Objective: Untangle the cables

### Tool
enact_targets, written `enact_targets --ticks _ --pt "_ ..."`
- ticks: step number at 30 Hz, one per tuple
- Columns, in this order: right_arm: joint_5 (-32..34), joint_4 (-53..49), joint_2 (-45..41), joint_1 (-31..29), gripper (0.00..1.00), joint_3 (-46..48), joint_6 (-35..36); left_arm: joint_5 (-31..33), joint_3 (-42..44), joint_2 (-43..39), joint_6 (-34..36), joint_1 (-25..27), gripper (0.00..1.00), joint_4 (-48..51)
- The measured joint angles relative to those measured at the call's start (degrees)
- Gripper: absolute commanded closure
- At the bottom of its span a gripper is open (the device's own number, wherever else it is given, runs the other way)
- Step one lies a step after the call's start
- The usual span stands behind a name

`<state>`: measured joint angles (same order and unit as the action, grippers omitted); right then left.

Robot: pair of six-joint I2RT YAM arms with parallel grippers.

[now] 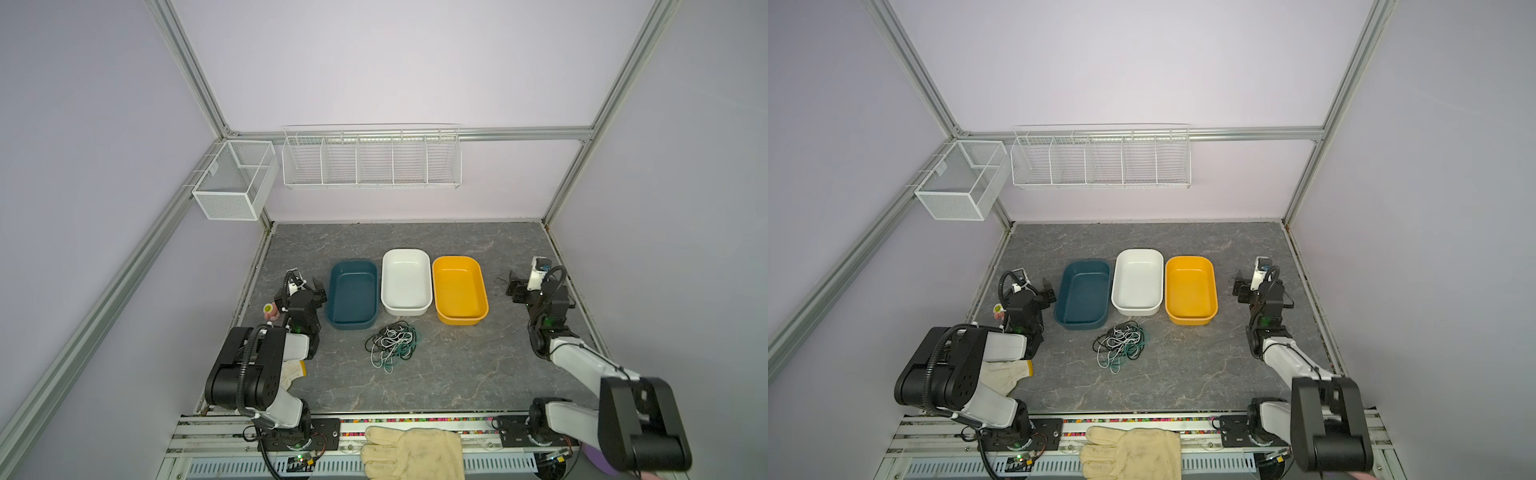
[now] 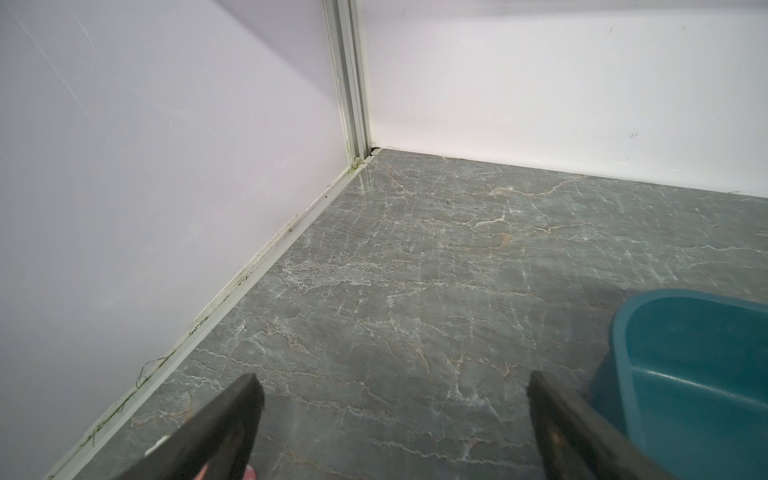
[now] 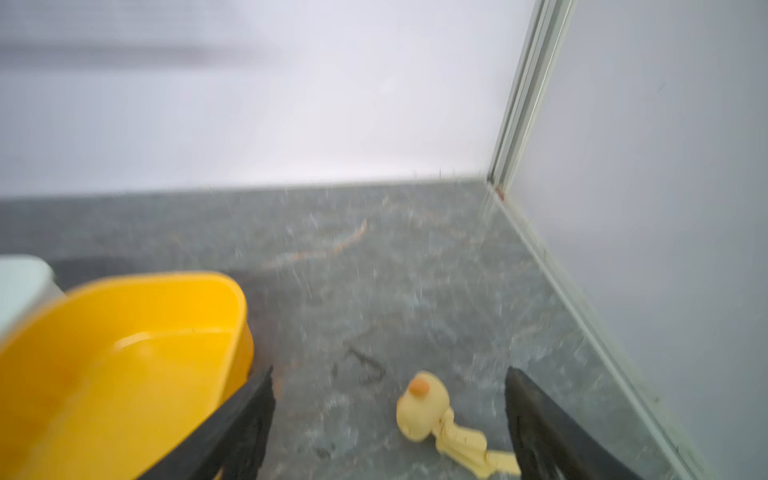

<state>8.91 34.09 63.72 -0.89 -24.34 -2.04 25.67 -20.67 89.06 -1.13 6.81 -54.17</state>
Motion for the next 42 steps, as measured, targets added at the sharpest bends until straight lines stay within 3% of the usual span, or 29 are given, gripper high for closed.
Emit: enact_targets --ticks 5,9,12,16,19,24,30,38,42 --pt "-4.4 -8.7 -11.8 -4.8 0.12 -6.3 -5.1 0.1 -1.0 -2.0 -0.3 0.0 0.01 4.7" --pt "-4.2 -20.2 -16.5 -5.7 0.11 -12.9 -19.1 2.3 -8.2 -9.7 -2.4 0.0 0.01 19.5" --pt "-4.5 -26.5 -17.2 -5.6 0.11 -15.8 -28.3 -0.5 -12.7 -17.2 -4.9 -0.2 0.01 25.1" --pt "-10.5 -32.9 -13.9 -6.1 0.12 -18.0 -33.2 -4.9 -17.8 -23.8 -11.5 -0.2 0.01 34.5" --pt "-15.1 -38.8 -9.1 -8.1 0.12 -21.3 -33.5 -10.3 -22.8 -26.6 -14.5 0.0 0.01 44.0" --pt "-19.3 -47.9 -6.1 -16.0 0.11 -25.7 -31.7 -20.0 -23.6 -36.8 -19.4 1.4 0.01 52.9" --pt "-22.1 -53.2 -2.0 -25.5 0.00 -29.3 -30.1 -23.8 -23.6 -42.9 -24.1 3.8 0.01 64.7" --pt "-24.9 -54.9 8.3 -35.6 0.25 -29.7 -27.8 -24.0 -20.6 -45.7 -29.8 12.5 0.01 75.7" --pt "-24.8 -55.1 12.1 -40.7 0.32 -30.4 -25.4 -23.8 -18.3 -47.1 -32.1 16.2 0.00 78.5"
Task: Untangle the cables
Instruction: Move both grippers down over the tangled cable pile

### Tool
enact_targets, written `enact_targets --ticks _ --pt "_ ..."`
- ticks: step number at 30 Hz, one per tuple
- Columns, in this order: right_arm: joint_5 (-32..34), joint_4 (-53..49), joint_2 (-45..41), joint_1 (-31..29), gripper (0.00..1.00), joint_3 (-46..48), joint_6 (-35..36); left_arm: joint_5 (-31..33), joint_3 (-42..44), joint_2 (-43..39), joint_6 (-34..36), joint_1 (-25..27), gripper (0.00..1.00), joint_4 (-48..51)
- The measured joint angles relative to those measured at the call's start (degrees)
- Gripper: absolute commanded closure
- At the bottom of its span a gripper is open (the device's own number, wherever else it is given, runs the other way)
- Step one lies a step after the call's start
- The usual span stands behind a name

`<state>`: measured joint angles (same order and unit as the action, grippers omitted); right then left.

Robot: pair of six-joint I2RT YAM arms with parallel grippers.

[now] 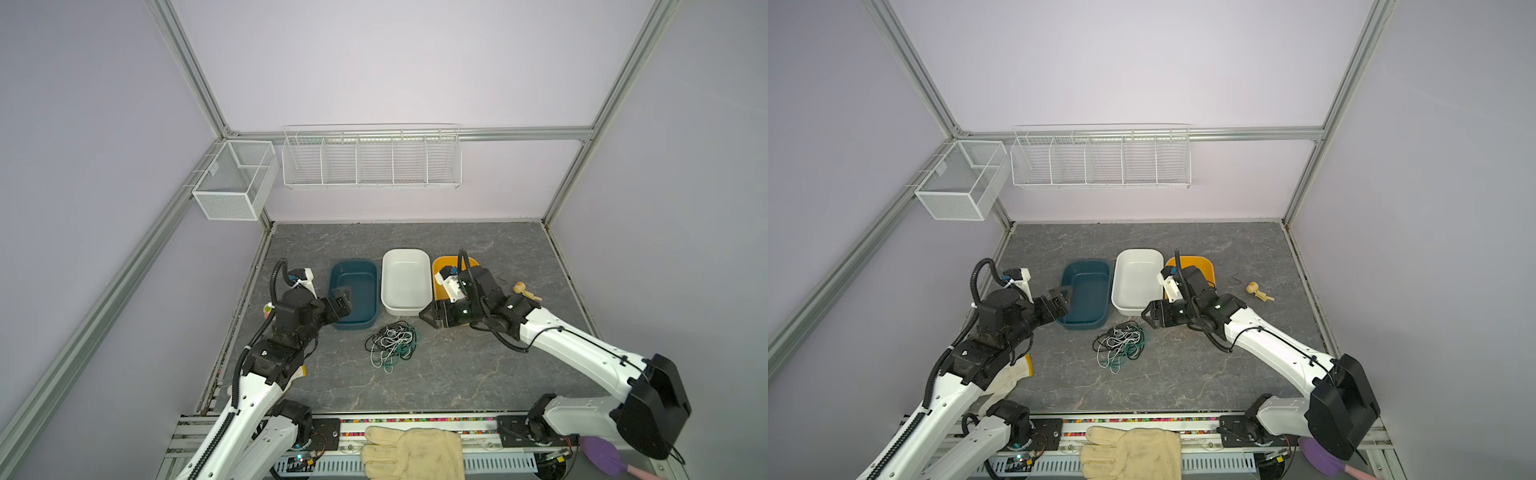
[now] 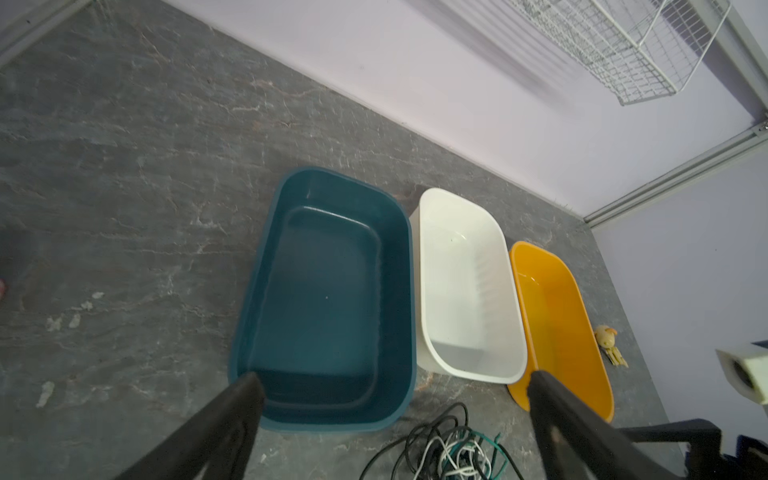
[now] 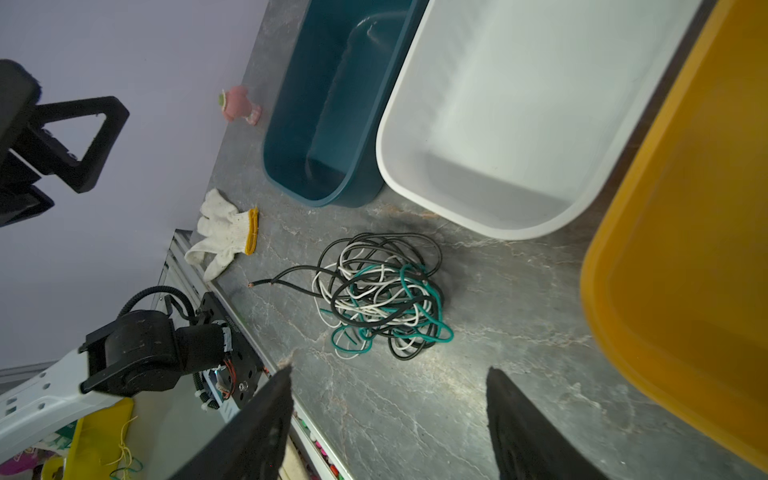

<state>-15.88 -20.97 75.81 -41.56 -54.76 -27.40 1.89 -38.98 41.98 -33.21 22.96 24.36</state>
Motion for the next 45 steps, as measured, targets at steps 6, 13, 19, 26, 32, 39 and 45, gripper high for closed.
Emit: enact_targets --ticks 6,13,19,26,32,39,45 --pt "3.8 -0.2 4.4 -5.9 0.35 -1.6 5.0 0.7 2.8 0.0 -2.9 5.5 0.00 0.9" --pt "13.2 -1.3 8.7 -12.6 0.35 -3.2 11.2 0.6 5.8 0.9 -4.6 8.7 0.01 0.6" --pt "21.2 -1.6 11.1 -15.7 0.50 -5.1 14.8 0.6 8.1 0.9 -5.9 11.6 0.02 -0.3" --pt "24.3 -1.5 13.6 -16.4 0.60 -6.2 18.0 0.2 11.1 3.3 -7.2 13.1 0.02 -2.5" --pt "24.7 -0.7 13.9 -16.4 0.77 -6.2 19.3 -0.5 12.4 4.7 -8.4 13.9 0.02 -4.5" --pt "23.8 1.3 14.0 -16.6 0.84 -6.2 19.9 -1.8 12.9 7.8 -9.3 14.8 0.02 -7.4" --pt "22.8 2.6 14.0 -16.7 0.93 -6.2 20.1 -2.2 13.0 10.2 -10.2 17.0 0.02 -10.3"
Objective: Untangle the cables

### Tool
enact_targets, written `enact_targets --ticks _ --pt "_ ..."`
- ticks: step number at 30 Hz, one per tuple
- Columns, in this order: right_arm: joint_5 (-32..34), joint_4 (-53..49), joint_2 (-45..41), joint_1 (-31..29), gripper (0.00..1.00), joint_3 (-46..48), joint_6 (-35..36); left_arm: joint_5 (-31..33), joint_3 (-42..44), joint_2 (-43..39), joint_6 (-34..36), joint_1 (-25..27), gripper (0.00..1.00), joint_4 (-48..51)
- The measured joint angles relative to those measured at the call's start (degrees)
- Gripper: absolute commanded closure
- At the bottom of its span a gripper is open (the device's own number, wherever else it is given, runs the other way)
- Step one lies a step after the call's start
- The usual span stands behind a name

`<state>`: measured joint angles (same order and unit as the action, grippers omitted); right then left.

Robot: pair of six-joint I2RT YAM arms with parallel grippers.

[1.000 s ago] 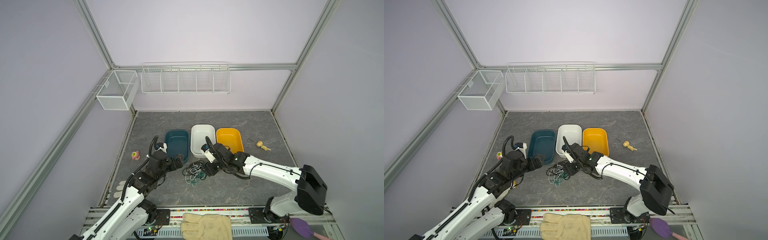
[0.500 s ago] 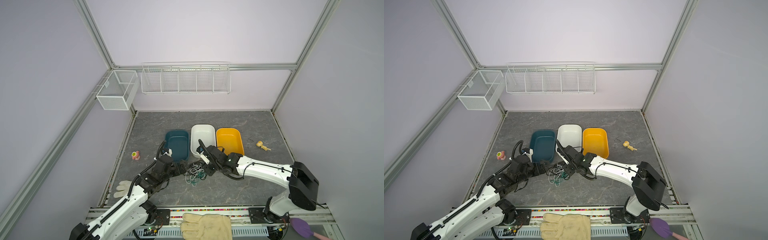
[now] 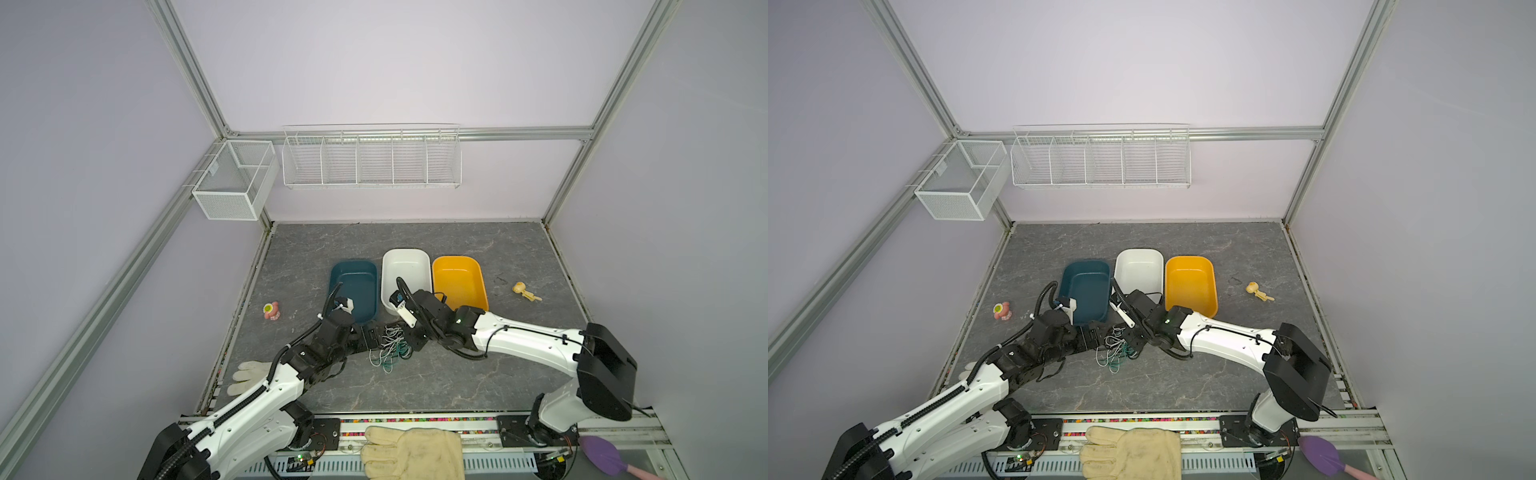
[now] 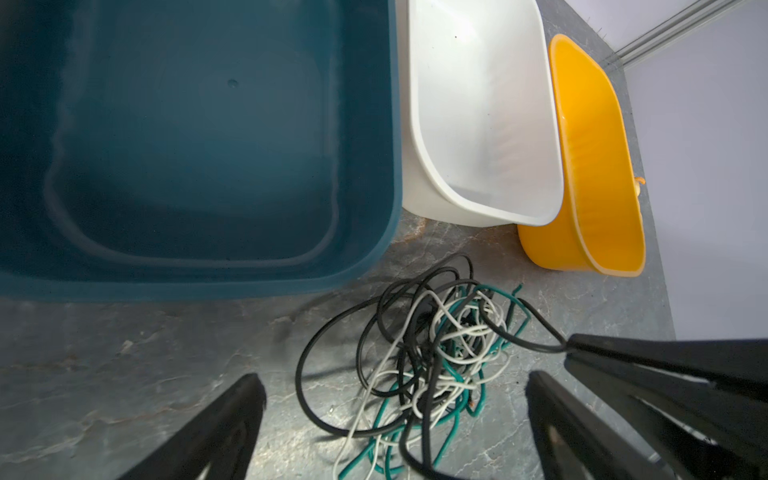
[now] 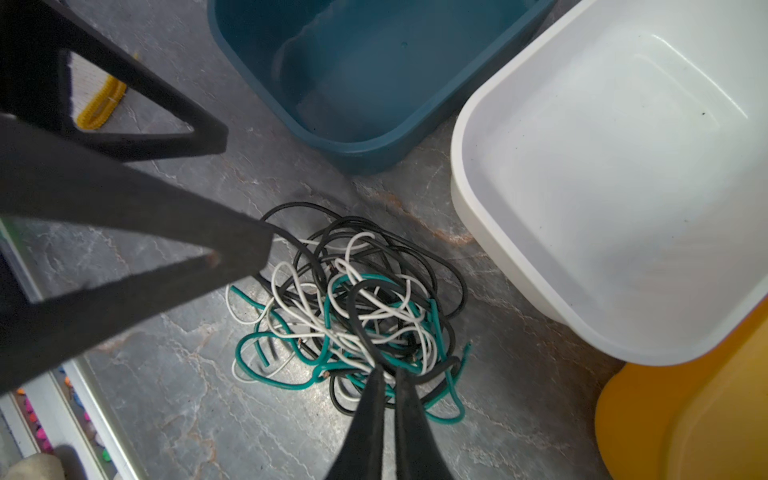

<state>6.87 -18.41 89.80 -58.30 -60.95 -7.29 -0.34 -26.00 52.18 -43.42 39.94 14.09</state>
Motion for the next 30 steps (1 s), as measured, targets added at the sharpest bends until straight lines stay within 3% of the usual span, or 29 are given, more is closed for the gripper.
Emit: enact_targets --ticks 11,19,30 --pt "-2.2 1.9 -1.3 -0.3 0.93 1.6 0.0 0.2 0.0 6.2 -0.5 5.7 0.02 -3.1" --pt "-1.5 2.0 -0.9 -0.3 0.70 1.6 0.0 0.5 0.0 9.3 -0.5 7.0 0.02 -4.1" --pt "2.6 2.3 1.0 -0.3 0.68 0.9 -0.2 0.4 -0.4 12.9 -0.5 7.4 0.02 -3.7"
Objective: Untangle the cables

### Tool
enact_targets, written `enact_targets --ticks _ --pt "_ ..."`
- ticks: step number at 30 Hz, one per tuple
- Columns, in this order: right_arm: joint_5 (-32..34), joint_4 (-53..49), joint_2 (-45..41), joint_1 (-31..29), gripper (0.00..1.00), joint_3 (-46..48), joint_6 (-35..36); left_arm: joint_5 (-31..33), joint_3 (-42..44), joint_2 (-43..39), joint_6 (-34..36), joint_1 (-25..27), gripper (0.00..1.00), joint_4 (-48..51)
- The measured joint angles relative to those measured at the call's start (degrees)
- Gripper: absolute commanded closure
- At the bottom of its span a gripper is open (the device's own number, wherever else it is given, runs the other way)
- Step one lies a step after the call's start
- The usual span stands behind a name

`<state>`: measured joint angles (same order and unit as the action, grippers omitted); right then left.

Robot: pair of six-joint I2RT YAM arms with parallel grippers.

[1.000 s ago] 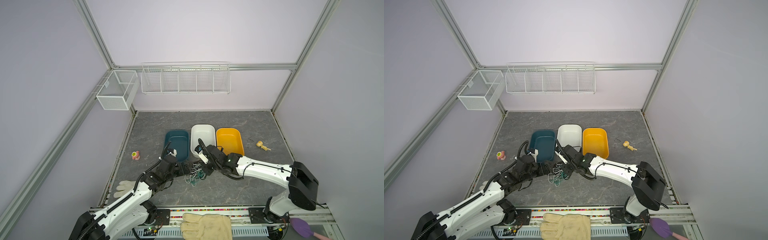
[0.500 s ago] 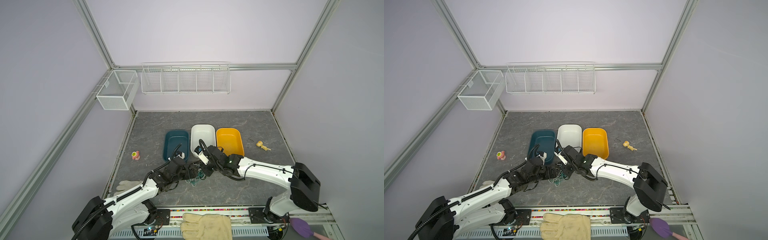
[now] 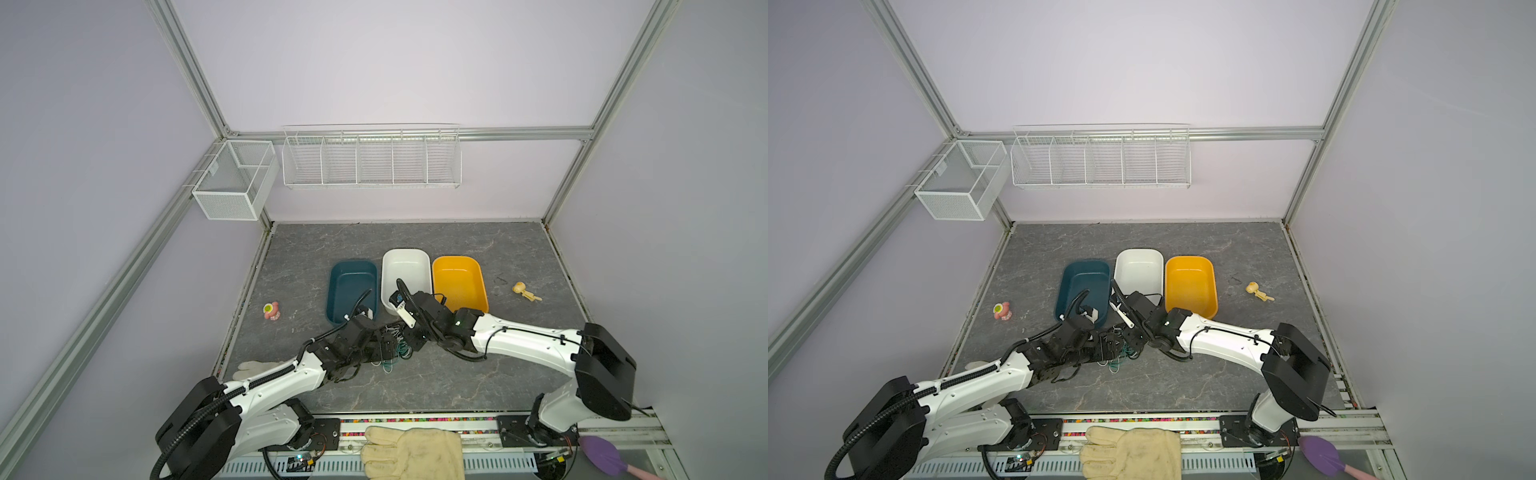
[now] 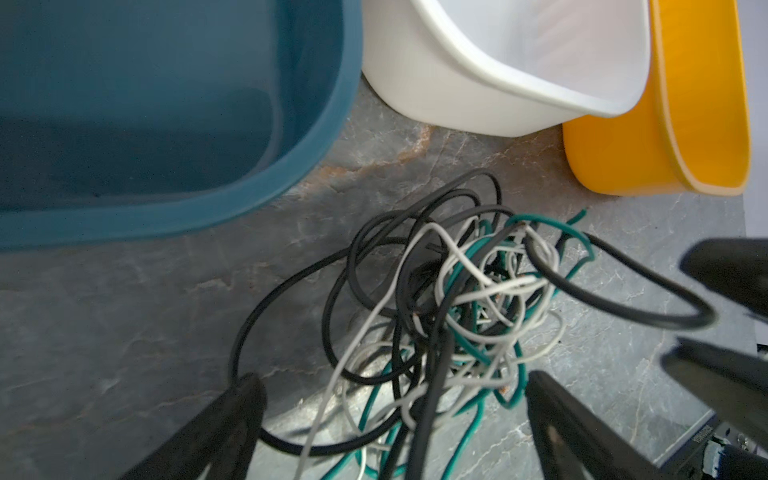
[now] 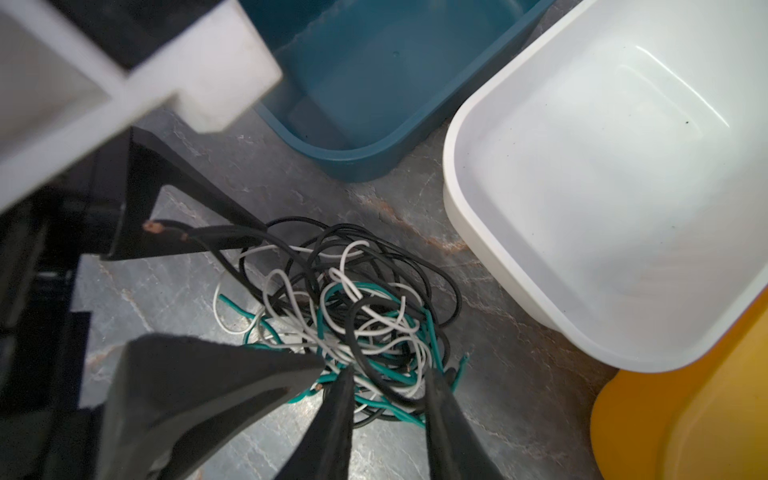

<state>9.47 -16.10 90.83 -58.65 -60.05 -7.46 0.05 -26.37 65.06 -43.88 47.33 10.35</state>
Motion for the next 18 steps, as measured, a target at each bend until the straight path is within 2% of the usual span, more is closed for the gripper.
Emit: enact_targets --ticks 5,10,18 --pt "1.4 0.5 3.1 0.0 0.72 -0.8 0.0 0.0 0.0 0.1 0.0 0.0 0.03 0.0" --pt "2.3 1.1 4.1 0.0 0.93 -1.1 0.1 -0.1 0.0 0.2 0.0 0.3 0.02 -0.1" --pt "1.0 1.6 0.8 0.0 0.93 -1.0 -0.2 0.1 1.2 0.2 -0.3 0.3 0.02 -1.5"
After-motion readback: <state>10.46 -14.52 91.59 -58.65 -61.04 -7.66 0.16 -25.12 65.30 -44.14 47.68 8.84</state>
